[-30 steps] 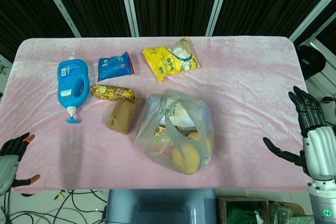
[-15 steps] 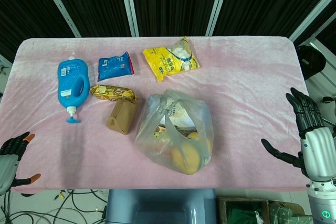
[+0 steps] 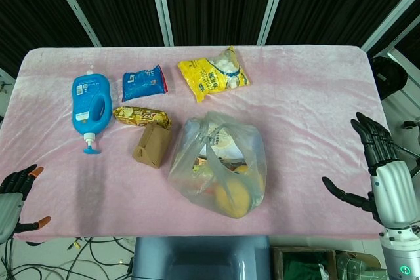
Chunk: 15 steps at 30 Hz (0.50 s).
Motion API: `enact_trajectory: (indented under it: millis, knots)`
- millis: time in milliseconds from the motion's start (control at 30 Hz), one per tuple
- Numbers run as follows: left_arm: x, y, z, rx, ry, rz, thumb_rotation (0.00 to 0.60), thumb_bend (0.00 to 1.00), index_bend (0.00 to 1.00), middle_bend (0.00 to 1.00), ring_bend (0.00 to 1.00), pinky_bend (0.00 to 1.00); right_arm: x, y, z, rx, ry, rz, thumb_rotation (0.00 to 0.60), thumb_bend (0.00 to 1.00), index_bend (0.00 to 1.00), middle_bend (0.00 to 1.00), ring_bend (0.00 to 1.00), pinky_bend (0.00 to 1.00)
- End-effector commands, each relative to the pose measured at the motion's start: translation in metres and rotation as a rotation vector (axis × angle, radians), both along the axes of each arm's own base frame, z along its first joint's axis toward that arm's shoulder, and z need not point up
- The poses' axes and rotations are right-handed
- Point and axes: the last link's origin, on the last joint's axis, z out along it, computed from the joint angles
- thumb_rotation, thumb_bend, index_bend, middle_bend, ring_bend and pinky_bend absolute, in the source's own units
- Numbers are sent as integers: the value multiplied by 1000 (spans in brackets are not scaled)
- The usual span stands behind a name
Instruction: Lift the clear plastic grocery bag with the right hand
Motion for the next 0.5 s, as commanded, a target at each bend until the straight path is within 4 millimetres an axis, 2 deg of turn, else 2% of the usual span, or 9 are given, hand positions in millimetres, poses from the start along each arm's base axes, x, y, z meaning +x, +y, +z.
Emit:
enact_trajectory:
  millis: [33, 333, 500]
  knots:
    - [0, 0, 0, 0, 0, 0, 600, 0, 0, 0, 0, 0, 3, 0, -4, 8, -7, 15, 600, 157, 22, 155, 175, 232]
    - [0, 0, -1, 2, 1, 3, 600, 0, 0, 0, 0, 0, 13, 1, -31, 161, -122, -17, 600, 169, 192, 224, 248, 288]
    - [0, 0, -1, -1, 1, 3, 600, 0, 0, 0, 0, 0, 26, 3, -52, 259, -128, -1, 600, 175, 211, 235, 258, 297]
